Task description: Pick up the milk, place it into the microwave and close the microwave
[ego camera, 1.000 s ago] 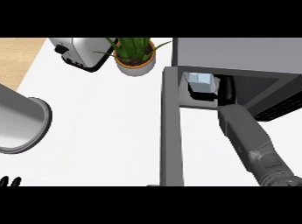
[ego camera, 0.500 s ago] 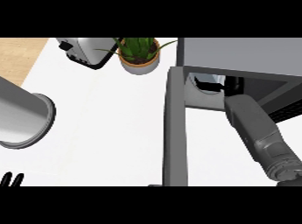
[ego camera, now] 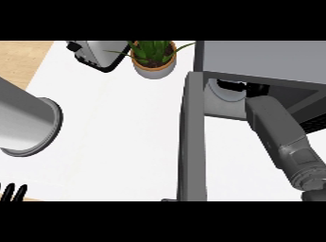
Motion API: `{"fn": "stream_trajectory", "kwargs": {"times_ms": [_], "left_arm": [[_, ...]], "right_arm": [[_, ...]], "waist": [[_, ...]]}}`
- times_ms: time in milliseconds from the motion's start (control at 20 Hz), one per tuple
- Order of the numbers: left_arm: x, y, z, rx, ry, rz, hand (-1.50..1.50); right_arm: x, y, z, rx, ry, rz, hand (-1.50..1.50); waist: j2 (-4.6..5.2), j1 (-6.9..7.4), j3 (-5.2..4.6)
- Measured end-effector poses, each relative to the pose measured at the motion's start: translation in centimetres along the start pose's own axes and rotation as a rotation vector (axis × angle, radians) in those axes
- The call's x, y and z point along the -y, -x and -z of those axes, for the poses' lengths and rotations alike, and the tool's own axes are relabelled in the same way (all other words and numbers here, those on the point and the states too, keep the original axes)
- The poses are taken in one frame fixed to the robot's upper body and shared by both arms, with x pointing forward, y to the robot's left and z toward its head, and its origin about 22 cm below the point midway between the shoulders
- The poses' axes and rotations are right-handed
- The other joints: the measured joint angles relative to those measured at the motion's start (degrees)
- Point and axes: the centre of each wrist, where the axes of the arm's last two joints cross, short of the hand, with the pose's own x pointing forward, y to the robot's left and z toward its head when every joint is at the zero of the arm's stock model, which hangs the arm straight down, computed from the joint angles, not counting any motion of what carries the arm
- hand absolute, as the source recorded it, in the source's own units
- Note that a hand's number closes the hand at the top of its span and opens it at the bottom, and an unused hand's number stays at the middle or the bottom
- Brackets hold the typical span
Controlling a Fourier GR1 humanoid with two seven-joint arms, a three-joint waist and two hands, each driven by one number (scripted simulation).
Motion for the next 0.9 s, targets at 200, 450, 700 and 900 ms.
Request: {"fn": "stream_trajectory", "kwargs": {"times_ms": [200,450,700,900], "left_arm": [[-0.1,0.1,-0.1,-0.007,0.004,-0.003,-1.50],[-0.1,0.3,0.2,-0.008,0.016,-0.007,-1.50],[-0.4,0.2,0.6,0.003,0.036,0.005,-1.50],[-0.3,0.2,1.1,0.002,0.054,0.011,-1.50]], "right_arm": [[0.6,0.0,0.7,0.010,0.055,-0.064,1.50],[0.4,-0.3,0.9,0.008,0.099,-0.108,1.50],[3.1,3.6,-1.1,-0.146,0.143,-0.347,-1.50],[3.5,4.3,-1.7,-0.180,0.152,-0.478,-1.50]], "waist": [[0.09,0.39,-0.03],[0.29,0.83,0.00],[1.40,1.74,-0.77],[1.54,3.03,-1.13]]}}
